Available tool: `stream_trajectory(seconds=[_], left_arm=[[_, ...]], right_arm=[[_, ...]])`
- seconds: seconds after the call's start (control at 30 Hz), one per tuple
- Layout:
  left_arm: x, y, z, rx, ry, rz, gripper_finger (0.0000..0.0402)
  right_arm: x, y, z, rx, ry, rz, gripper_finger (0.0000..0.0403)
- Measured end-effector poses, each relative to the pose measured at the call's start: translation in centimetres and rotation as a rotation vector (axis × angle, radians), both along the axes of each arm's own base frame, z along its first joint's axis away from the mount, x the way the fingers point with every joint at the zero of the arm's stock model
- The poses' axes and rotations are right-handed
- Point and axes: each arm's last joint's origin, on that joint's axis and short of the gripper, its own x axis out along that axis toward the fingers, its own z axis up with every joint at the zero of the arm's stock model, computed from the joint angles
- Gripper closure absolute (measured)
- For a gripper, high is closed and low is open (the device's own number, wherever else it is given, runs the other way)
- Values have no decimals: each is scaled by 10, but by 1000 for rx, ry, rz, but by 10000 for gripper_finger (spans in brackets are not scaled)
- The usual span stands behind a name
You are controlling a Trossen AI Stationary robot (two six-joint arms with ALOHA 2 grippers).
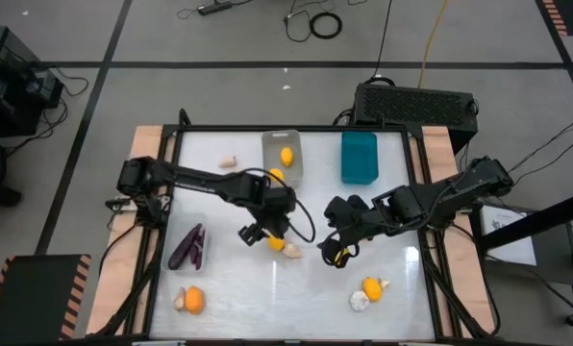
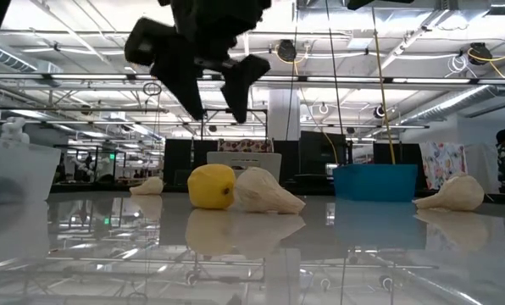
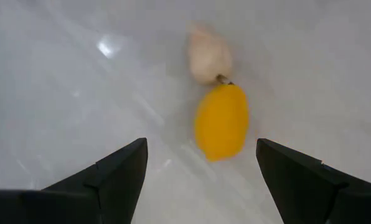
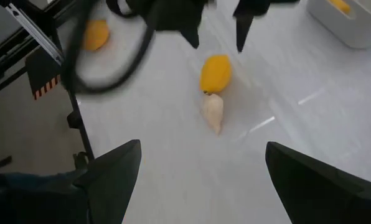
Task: Sort produce into baskets
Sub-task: Put the yellow lemon into the gray bin
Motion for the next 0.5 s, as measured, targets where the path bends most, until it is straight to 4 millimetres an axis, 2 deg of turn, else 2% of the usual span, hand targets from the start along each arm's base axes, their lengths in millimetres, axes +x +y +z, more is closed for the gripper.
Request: stream_trajectory(seconds=[0.5], left_arm=[[14, -21, -53, 5, 147, -47, 94]], right_arm=[[-1, 0, -1, -3, 16, -4, 67]])
